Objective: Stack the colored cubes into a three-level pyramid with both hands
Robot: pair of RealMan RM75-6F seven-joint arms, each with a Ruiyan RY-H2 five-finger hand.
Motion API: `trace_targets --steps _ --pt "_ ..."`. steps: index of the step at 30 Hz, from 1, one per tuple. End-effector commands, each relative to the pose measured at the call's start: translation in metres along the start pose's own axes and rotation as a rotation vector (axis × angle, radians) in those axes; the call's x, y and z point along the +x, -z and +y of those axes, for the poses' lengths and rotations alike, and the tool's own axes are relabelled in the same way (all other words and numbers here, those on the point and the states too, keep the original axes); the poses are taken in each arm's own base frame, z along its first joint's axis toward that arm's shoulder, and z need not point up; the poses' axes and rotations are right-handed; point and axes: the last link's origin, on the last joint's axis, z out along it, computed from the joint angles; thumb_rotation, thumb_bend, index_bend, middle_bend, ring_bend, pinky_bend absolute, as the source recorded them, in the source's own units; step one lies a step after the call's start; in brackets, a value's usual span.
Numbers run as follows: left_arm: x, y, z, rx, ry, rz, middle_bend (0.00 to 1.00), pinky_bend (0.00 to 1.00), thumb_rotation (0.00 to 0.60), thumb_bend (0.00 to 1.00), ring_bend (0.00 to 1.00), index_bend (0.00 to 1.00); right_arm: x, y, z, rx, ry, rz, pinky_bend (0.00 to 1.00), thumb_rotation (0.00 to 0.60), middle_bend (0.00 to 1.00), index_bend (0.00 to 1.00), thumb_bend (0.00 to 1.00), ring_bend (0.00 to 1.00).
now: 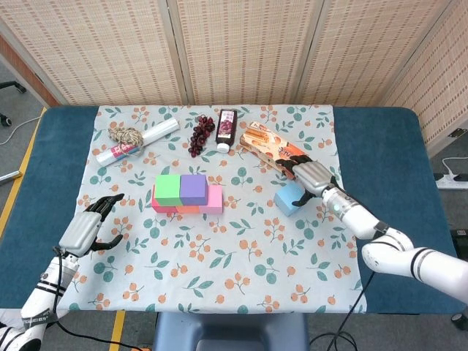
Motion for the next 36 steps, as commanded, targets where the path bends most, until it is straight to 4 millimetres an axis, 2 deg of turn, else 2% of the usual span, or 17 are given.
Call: trace_targets --steps 1,5,13,19,26,31,36 --pt "-0.001 0.002 0.002 -0.001 0.010 -0.002 0.13 0.21 0.600 0.31 0.10 0.08 -0.010 0.016 0.018 -0.013 0.044 0.014 0.00 0.600 0.11 0.00 0.00 0.00" --pt "-0.003 0.003 0.005 -0.003 0.024 -0.008 0.13 0.21 0.600 0.31 0.10 0.07 -0.023 0.016 0.023 0.017 0.117 0.001 0.00 0.600 0.11 0.00 0.00 0.00" --pt "-0.001 0.004 0.007 0.005 0.036 -0.002 0.13 0.21 0.600 0.30 0.10 0.07 -0.039 0.000 0.021 0.126 0.285 -0.001 0.00 0.600 0.11 0.00 0.00 0.00" --pt "-0.001 0.007 0.003 0.016 0.046 -0.001 0.13 0.21 0.600 0.30 0.10 0.07 -0.051 -0.013 0.022 0.162 0.386 -0.010 0.00 0.600 0.11 0.12 0.00 0.00" --pt "-0.001 0.010 -0.001 0.020 0.063 0.003 0.13 0.21 0.600 0.30 0.10 0.07 -0.059 -0.022 0.021 0.179 0.381 0.032 0.00 0.600 0.13 0.30 0.02 0.00" --pt "0.001 0.012 -0.002 0.016 0.063 0.014 0.13 0.21 0.600 0.30 0.10 0.07 -0.045 -0.023 0.015 0.193 0.327 0.105 0.00 0.600 0.23 0.43 0.07 0.01" --pt "0.001 0.015 -0.001 0.012 0.047 0.012 0.13 0.21 0.600 0.30 0.10 0.07 -0.013 -0.012 -0.003 0.229 0.237 0.181 0.00 0.600 0.26 0.44 0.07 0.04"
